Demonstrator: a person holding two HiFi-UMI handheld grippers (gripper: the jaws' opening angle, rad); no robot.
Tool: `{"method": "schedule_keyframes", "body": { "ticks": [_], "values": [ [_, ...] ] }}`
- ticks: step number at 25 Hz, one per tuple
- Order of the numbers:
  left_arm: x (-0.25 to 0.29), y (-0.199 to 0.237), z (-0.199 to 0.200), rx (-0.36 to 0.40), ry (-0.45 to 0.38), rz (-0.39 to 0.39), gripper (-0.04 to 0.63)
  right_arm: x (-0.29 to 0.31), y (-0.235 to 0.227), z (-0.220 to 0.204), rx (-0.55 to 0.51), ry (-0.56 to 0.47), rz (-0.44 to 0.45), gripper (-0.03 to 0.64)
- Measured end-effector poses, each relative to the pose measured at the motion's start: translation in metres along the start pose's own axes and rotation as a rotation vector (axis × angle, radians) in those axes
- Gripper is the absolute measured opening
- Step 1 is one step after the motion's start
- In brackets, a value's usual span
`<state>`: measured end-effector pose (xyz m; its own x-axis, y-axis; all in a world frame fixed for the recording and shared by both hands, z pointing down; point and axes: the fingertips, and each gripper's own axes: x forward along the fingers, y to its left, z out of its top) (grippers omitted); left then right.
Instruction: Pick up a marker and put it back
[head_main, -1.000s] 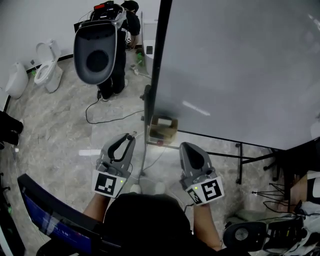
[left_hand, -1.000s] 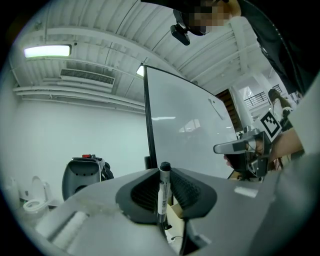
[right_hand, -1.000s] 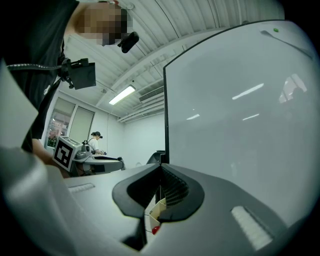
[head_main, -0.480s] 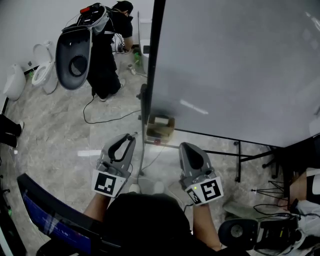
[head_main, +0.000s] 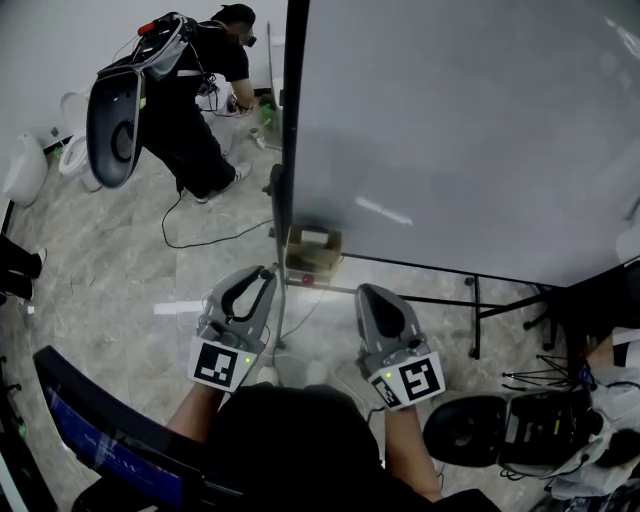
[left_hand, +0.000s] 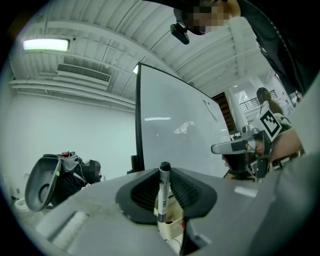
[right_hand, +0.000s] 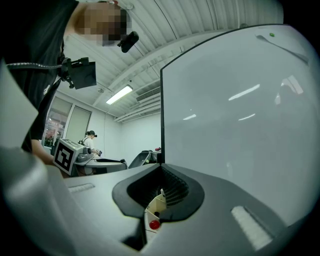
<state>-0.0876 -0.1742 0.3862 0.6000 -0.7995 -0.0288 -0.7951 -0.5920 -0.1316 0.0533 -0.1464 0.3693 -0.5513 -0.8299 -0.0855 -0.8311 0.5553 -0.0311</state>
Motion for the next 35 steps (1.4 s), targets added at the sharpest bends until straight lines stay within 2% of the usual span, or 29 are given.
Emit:
{"method": "schedule_keyframes", "body": {
  "ticks": [7, 14, 22, 28, 35],
  "values": [
    [0.006, -0.009, -0.006, 0.007, -0.007, -0.025, 0.074, -0.005, 0.002, -0.004, -0.006, 0.002, -0.007, 0.009],
    [0.029, -0.032, -0.007, 0.027, -0.006, -0.083, 0.072, -0.014, -0.012, -0.004, -0.005, 0.010, -0.033, 0.009],
    [0.059, -0.063, -0.025, 0.087, 0.013, -0.171, 0.072, -0.018, -0.026, -0.009, -0.003, 0.028, -0.055, 0.009],
    [0.074, -0.078, -0.048, 0.116, 0.056, -0.227, 0.072, -0.024, -0.039, -0.013, -0.005, 0.045, -0.084, 0.009],
    [0.085, -0.088, -0.068, 0.156, 0.115, -0.255, 0.072, -0.033, -0.053, -0.010, -0.002, 0.056, -0.107, 0.009]
  ]
}}
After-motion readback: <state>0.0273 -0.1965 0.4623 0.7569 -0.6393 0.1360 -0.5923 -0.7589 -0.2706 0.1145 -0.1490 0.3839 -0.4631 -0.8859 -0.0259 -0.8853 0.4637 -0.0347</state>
